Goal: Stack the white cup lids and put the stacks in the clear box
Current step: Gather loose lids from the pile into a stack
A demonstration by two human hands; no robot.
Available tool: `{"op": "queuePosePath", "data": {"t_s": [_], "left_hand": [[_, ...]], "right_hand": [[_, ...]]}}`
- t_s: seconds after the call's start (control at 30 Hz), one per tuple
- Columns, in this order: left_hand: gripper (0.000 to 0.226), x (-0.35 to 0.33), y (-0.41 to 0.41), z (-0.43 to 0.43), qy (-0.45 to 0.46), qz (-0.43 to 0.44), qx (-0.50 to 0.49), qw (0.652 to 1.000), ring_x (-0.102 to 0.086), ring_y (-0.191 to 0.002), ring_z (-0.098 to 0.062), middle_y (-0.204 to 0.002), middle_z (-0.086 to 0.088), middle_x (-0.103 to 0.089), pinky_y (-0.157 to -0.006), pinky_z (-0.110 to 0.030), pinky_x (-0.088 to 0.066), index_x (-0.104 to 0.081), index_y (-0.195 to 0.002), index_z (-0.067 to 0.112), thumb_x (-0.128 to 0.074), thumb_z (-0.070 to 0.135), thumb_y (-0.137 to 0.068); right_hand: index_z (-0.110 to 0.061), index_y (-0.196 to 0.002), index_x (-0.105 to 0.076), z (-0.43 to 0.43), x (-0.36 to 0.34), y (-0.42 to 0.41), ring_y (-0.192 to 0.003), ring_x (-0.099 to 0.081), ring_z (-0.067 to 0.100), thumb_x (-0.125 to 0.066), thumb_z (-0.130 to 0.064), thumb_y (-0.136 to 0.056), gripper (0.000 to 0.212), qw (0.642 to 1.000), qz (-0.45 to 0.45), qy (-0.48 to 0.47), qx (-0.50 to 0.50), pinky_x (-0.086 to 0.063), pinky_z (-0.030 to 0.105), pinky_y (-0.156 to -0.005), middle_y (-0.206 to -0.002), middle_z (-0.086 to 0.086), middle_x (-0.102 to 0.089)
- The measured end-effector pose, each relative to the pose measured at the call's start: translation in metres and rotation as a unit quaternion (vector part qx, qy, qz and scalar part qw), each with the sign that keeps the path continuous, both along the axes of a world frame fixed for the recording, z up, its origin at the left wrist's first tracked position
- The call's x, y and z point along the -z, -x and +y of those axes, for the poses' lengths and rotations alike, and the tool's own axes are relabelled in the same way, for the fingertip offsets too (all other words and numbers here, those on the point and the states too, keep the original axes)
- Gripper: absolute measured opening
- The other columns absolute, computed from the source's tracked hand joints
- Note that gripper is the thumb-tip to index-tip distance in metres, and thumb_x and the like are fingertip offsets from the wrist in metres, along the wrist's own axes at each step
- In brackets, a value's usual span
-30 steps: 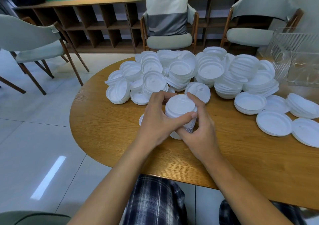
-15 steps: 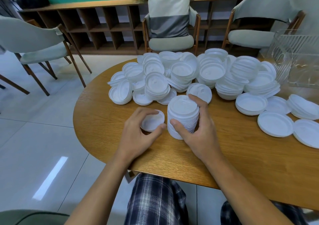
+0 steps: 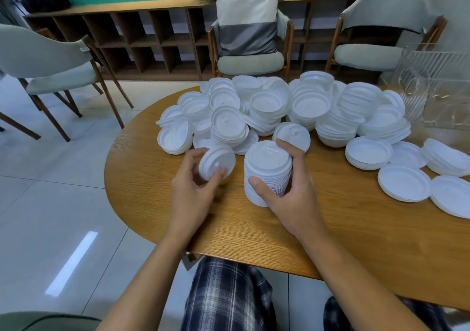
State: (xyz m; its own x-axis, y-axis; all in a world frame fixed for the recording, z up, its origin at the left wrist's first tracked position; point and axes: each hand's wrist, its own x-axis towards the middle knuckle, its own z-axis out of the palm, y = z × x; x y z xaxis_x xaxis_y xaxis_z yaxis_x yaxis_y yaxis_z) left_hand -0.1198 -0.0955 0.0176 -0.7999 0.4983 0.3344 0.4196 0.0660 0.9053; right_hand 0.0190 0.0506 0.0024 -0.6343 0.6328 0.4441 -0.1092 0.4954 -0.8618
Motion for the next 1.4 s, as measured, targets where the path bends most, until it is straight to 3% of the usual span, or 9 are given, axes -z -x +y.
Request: {"op": "queuePosePath", "data": {"t_s": [0.2, 0.4, 0.5, 0.6, 0.7, 0.87, 1.0, 1.17, 1.4], "left_hand": [[0.035, -0.046, 0.006, 0.011, -0.078, -0.094, 0.084, 0.989, -0.069, -0.118, -0.015, -0.128, 0.001, -0.071, -0.094, -0.038, -0.061, -0.063, -0.137, 0.015, -0.065, 0.018, -0.103], [0.037, -0.060, 0.011, 0.036, 0.043, -0.102, 0.195, 0.975, -0.064, -0.124, -0.011, -0.134, 0.004, -0.070, -0.112, -0.041, -0.049, -0.069, -0.137, 0.026, -0.065, 0.026, -0.100], [0.037, -0.058, 0.007, 0.048, 0.086, -0.072, 0.193, 0.975, -0.063, -0.121, -0.007, -0.131, 0.011, -0.069, -0.108, -0.032, -0.049, -0.070, -0.134, 0.035, -0.070, 0.037, -0.097], [0.030, -0.054, 0.000, 0.054, 0.096, -0.042, 0.189, 0.976, -0.065, -0.112, -0.005, -0.120, 0.012, -0.073, -0.094, -0.019, -0.051, -0.072, -0.127, 0.033, -0.074, 0.031, -0.098], [0.023, -0.050, -0.003, 0.053, 0.069, -0.040, 0.180, 0.980, -0.067, -0.110, -0.004, -0.112, 0.014, -0.076, -0.087, -0.017, -0.051, -0.075, -0.119, 0.027, -0.076, 0.027, -0.096], [0.047, -0.047, -0.005, 0.042, 0.052, -0.023, 0.205, 0.977, -0.068, -0.118, -0.008, -0.123, 0.012, -0.074, -0.104, -0.035, -0.053, -0.072, -0.128, 0.025, -0.084, 0.035, -0.084], [0.056, -0.046, -0.004, 0.041, 0.049, -0.028, 0.212, 0.976, -0.066, -0.122, -0.009, -0.127, 0.013, -0.073, -0.109, -0.043, -0.052, -0.072, -0.129, 0.023, -0.090, 0.033, -0.077], [0.050, -0.047, -0.005, 0.042, 0.051, -0.041, 0.237, 0.969, -0.065, -0.124, -0.004, -0.129, 0.014, -0.072, -0.112, -0.037, -0.050, -0.071, -0.131, 0.022, -0.088, 0.016, -0.084], [0.065, -0.033, -0.008, 0.038, 0.004, -0.109, 0.272, 0.956, -0.061, -0.133, -0.013, -0.138, 0.004, -0.069, -0.114, -0.037, -0.048, -0.060, -0.144, 0.018, -0.083, 0.017, -0.083]], "right_hand": [[-0.024, -0.143, -0.048, 0.001, 0.001, 0.002, -0.132, -0.053, 0.010, -0.083, -0.050, -0.080, 0.077, 1.000, 0.011, 0.004, 0.000, -0.043, 0.018, -0.106, -0.137, -0.011, -0.057], [-0.019, -0.144, -0.048, 0.000, -0.001, 0.003, -0.130, -0.055, 0.008, -0.082, -0.044, -0.083, 0.074, 1.000, 0.020, -0.017, 0.002, -0.043, 0.016, -0.103, -0.138, -0.005, -0.057], [-0.021, -0.150, -0.041, 0.000, -0.001, 0.003, -0.135, -0.053, 0.009, -0.084, -0.038, -0.084, 0.081, 0.999, 0.033, -0.014, -0.004, -0.043, 0.019, -0.108, -0.144, -0.005, -0.055], [-0.023, -0.158, -0.031, 0.001, 0.000, 0.003, -0.140, -0.051, 0.015, -0.082, -0.044, -0.084, 0.092, 1.000, 0.027, -0.002, -0.014, -0.047, 0.033, -0.113, -0.151, -0.001, -0.052], [-0.019, -0.159, -0.033, 0.001, 0.001, 0.003, -0.140, -0.051, 0.012, -0.083, -0.038, -0.085, 0.092, 0.999, 0.029, -0.010, -0.014, -0.045, 0.026, -0.111, -0.152, -0.004, -0.051], [-0.016, -0.157, -0.038, 0.002, 0.002, 0.004, -0.140, -0.051, 0.016, -0.082, -0.033, -0.086, 0.085, 0.999, 0.029, -0.021, -0.011, -0.048, 0.035, -0.112, -0.151, -0.002, -0.053], [-0.016, -0.155, -0.041, 0.001, 0.001, 0.003, -0.139, -0.051, 0.011, -0.085, -0.031, -0.085, 0.084, 1.000, 0.026, -0.014, -0.004, -0.045, 0.024, -0.110, -0.148, -0.005, -0.054], [-0.018, -0.154, -0.043, 0.001, -0.001, 0.001, -0.140, -0.051, 0.012, -0.086, -0.035, -0.082, 0.086, 1.000, 0.020, 0.006, -0.024, -0.046, 0.030, -0.112, -0.149, -0.005, -0.055], [-0.024, -0.150, -0.045, 0.001, -0.004, -0.001, -0.134, -0.053, 0.005, -0.090, -0.037, -0.075, 0.088, 0.999, -0.003, 0.007, -0.038, -0.046, 0.018, -0.106, -0.143, -0.011, -0.056]]}}
